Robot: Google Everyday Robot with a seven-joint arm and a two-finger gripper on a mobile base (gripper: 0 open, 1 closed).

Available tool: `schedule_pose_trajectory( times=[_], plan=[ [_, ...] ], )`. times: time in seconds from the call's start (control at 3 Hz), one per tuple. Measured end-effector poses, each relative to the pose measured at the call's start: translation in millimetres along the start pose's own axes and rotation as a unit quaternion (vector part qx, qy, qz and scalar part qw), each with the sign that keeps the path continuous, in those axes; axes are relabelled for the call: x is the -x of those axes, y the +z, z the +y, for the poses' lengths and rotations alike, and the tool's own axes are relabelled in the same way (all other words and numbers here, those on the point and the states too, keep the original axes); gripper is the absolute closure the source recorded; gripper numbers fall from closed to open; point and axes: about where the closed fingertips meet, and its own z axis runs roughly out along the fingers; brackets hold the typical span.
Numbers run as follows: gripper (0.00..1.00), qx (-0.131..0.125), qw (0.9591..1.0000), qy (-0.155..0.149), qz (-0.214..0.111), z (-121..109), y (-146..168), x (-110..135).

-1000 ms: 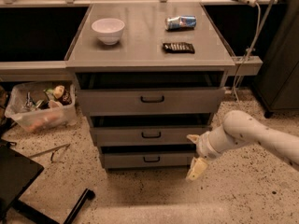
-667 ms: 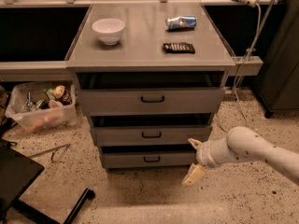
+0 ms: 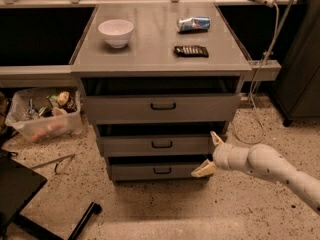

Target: Open middle drawer

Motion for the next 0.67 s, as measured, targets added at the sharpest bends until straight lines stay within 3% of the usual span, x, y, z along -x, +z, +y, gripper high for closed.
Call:
schedule_pose_trajectory(
  times=[0.33,0.67],
  plan=[
    [0.0,-0.009,0.9987,-0.034,-0.036,-41.3,32.3,9.8],
    [0.0,0.057,0.9957,-0.057,-0.045,-47.7,78.5,21.7]
  ],
)
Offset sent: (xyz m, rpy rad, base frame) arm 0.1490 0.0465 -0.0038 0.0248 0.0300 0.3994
